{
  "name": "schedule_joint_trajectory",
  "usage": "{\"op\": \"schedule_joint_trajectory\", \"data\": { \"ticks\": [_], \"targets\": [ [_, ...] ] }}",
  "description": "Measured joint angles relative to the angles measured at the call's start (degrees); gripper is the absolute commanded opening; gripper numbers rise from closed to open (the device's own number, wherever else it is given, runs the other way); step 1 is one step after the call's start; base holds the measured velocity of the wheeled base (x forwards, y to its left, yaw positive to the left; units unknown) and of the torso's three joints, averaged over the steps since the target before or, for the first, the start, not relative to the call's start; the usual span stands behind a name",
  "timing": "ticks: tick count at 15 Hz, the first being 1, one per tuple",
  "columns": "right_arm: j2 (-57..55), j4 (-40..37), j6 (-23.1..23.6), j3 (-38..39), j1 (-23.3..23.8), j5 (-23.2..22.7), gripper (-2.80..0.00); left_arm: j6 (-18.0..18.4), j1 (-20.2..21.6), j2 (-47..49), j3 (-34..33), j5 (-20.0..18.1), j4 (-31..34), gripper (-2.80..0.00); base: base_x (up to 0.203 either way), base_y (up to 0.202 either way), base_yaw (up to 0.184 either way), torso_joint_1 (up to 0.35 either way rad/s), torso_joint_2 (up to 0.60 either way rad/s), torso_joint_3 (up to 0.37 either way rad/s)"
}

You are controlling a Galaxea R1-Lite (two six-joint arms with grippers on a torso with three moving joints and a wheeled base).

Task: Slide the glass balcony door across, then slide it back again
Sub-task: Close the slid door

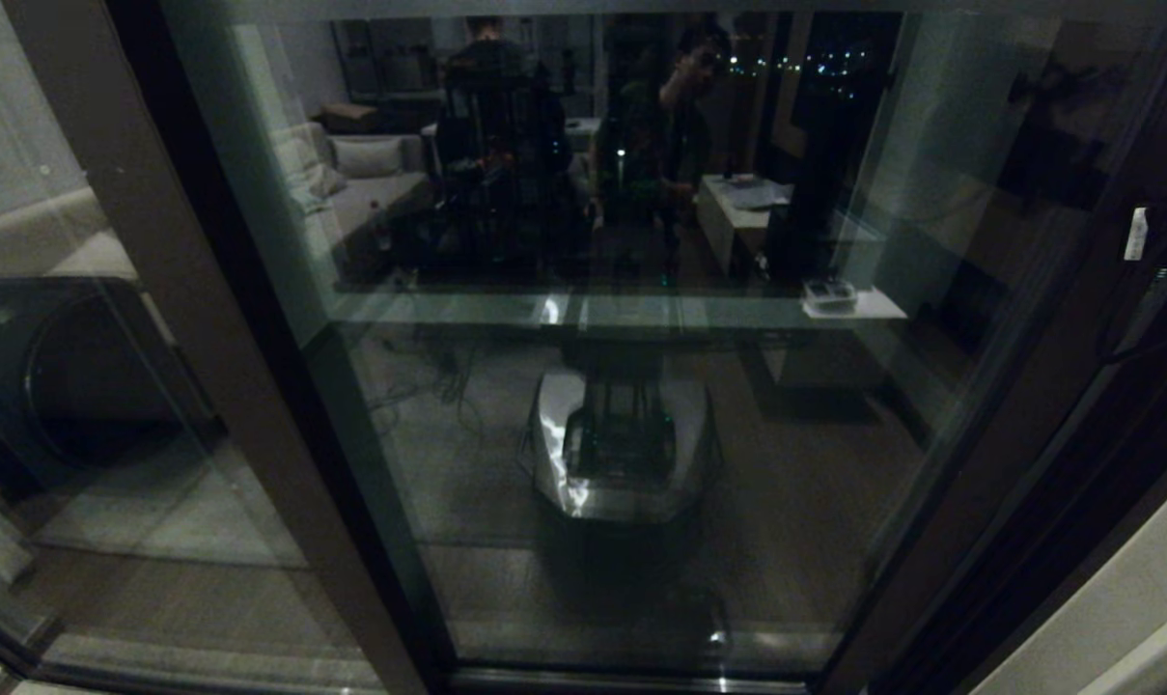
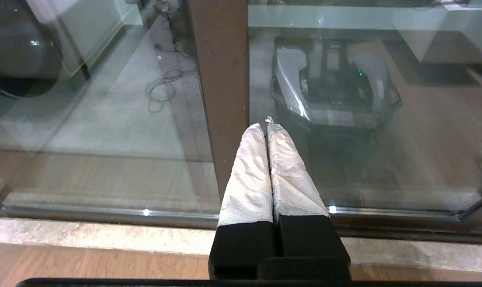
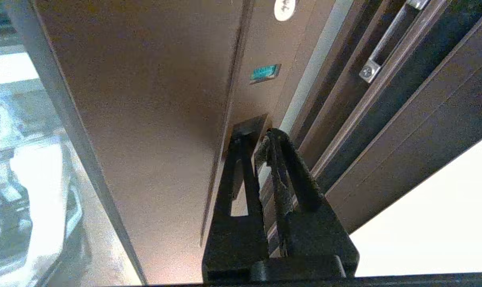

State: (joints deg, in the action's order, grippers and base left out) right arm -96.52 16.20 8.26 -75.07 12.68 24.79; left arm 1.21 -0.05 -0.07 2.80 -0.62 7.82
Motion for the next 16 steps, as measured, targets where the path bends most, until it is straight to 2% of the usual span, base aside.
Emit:
{"op": "schedule_joint_trajectory", "data": {
  "ticks": [6, 16],
  "targets": [
    [-1.1, 0.1, 0.2, -1.0, 1.4, -0.1, -2.8, 0.0, 0.0, 0.0, 0.0, 0.0, 0.0, -2.8, 0.0, 0.0, 0.0, 0.0, 0.0, 0.0],
    [-2.7, 0.5, 0.2, -2.3, 5.3, -3.2, -2.8, 0.0, 0.0, 0.0, 0.0, 0.0, 0.0, -2.8, 0.0, 0.0, 0.0, 0.0, 0.0, 0.0]
  ]
}}
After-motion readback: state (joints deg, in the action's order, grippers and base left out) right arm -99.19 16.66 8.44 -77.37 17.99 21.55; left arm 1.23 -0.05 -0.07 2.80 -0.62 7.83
